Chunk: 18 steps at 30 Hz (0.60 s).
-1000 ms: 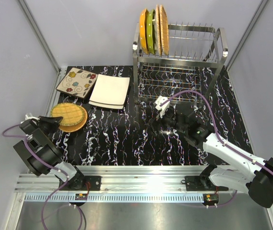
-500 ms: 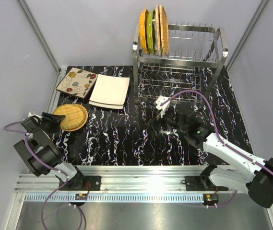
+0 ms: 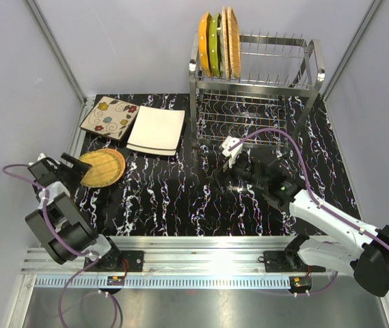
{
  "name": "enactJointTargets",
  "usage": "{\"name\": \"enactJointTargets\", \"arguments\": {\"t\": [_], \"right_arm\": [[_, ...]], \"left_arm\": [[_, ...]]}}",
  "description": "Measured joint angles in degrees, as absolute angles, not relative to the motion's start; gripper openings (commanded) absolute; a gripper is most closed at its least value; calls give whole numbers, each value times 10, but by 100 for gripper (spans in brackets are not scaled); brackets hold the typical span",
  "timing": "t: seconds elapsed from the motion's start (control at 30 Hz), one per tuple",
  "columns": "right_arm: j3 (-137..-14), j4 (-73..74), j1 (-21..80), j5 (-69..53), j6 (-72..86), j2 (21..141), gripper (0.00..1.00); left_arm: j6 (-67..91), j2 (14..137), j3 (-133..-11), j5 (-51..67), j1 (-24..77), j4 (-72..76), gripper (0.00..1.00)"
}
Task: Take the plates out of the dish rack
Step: Place the plate on the table
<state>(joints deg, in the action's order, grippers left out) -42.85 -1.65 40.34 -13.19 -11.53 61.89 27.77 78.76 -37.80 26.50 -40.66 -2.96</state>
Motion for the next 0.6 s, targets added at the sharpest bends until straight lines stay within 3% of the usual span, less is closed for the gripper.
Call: {"name": "enactJointTargets", "arguments": {"t": [0.33, 0.6], "right_arm": [[-435, -8, 402, -132, -116, 619, 100], [-534, 37, 396, -143, -116, 619, 100]], "left_arm": [[237, 757, -393, 207, -397, -104, 99], [220, 659, -393, 190, -373, -142, 99]]}}
